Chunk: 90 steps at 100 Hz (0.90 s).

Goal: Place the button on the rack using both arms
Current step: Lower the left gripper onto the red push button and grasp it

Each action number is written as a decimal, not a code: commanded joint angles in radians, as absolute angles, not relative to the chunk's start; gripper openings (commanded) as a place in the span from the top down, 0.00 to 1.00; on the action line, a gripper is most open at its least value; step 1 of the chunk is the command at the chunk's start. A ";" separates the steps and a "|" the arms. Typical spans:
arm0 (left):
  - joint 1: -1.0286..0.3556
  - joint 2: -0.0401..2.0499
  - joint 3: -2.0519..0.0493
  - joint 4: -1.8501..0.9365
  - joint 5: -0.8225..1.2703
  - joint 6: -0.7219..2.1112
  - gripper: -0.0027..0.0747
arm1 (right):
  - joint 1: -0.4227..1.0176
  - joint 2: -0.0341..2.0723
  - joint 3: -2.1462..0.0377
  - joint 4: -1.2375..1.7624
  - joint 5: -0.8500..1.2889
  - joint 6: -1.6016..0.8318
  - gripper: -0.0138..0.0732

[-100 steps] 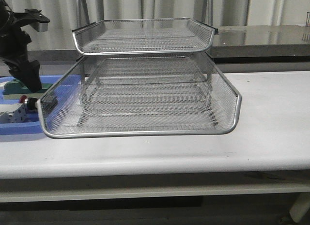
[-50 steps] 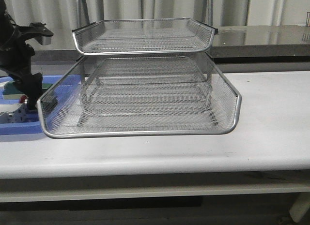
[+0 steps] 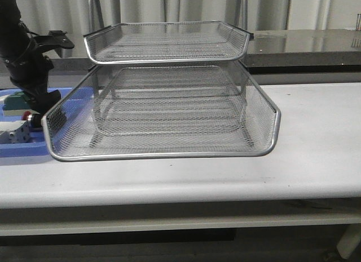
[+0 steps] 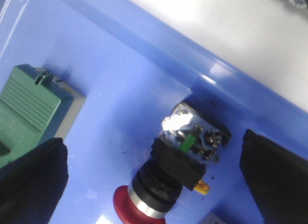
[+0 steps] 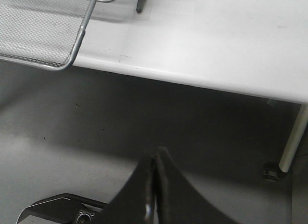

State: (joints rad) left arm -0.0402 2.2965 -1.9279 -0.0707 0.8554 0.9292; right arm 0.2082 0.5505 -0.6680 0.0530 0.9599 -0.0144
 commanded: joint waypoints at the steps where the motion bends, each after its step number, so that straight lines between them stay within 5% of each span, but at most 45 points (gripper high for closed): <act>1: -0.043 2.245 -1.957 -0.087 0.820 0.932 0.08 | 0.204 0.553 -0.696 0.048 0.908 -0.016 0.91; 70: -0.043 2.307 -1.957 -0.087 0.838 0.932 0.11 | 0.204 0.553 -0.696 0.048 0.908 -0.016 0.91; 90: -0.043 2.307 -1.957 -0.087 0.845 0.932 0.38 | 0.204 0.553 -0.696 0.048 0.908 -0.016 0.91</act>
